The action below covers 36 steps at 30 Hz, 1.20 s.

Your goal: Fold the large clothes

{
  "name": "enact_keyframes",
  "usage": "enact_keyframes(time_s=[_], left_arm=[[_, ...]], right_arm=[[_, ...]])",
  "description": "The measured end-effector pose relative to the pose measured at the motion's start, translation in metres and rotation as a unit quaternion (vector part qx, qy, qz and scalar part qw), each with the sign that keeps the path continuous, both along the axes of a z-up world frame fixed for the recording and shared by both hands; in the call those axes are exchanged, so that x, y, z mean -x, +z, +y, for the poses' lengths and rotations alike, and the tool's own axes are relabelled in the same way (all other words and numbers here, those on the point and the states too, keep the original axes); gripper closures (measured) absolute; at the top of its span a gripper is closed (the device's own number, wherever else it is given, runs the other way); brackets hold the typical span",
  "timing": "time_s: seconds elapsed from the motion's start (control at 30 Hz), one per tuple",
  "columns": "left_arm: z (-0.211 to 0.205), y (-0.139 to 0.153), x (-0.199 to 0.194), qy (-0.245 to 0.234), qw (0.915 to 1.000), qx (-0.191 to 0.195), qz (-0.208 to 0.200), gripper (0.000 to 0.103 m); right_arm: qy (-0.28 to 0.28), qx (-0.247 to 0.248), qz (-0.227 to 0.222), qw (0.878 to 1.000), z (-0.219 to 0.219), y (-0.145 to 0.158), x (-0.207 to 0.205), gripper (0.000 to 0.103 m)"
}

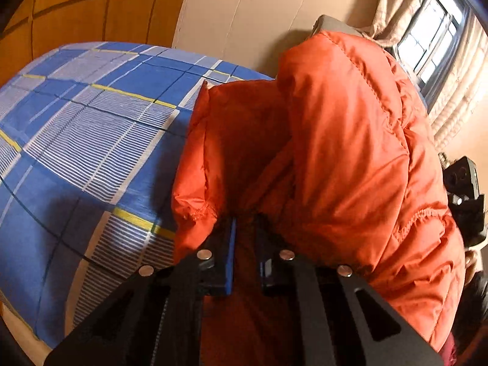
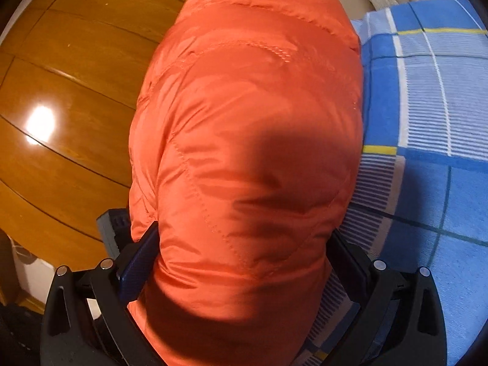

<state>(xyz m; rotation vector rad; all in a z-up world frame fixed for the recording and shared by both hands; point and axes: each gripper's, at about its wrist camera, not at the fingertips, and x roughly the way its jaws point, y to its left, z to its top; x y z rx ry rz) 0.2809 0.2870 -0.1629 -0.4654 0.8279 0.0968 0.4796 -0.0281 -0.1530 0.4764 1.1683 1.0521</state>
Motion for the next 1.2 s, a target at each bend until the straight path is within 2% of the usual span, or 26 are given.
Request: enact_keyframes(time_s=[0.17,0.37,0.57,0.83,1.07,1.2], left_arm=[[0.006,-0.005,0.001,0.012,0.999,0.039,-0.017,0.101],[0.001,0.0,-0.003,0.017,0.9977,0.056,-0.034,0.103],[-0.022,0.017,-0.025,-0.007,0.997,0.057,-0.052,0.103],[-0.085,0.045,-0.085,-0.077,0.9939,0.043,-0.067,0.103],[-0.155,0.048,-0.135,-0.138,0.9897,0.007,-0.038,0.103],[-0.173,0.051,-0.138,-0.147,0.9885,-0.015,-0.033,0.103]], right_arm=[[0.003,0.019,-0.042,0.999,0.007,0.023,0.015,0.04],[0.001,0.027,-0.075,0.997,0.002,0.045,0.026,0.055],[-0.008,0.024,-0.105,0.994,-0.031,0.07,0.025,0.058],[-0.075,0.043,-0.119,0.989,-0.107,0.083,0.013,0.058],[-0.14,0.074,-0.092,0.983,-0.179,0.055,0.006,0.057],[-0.165,0.096,-0.063,0.98,-0.194,0.031,0.009,0.048]])
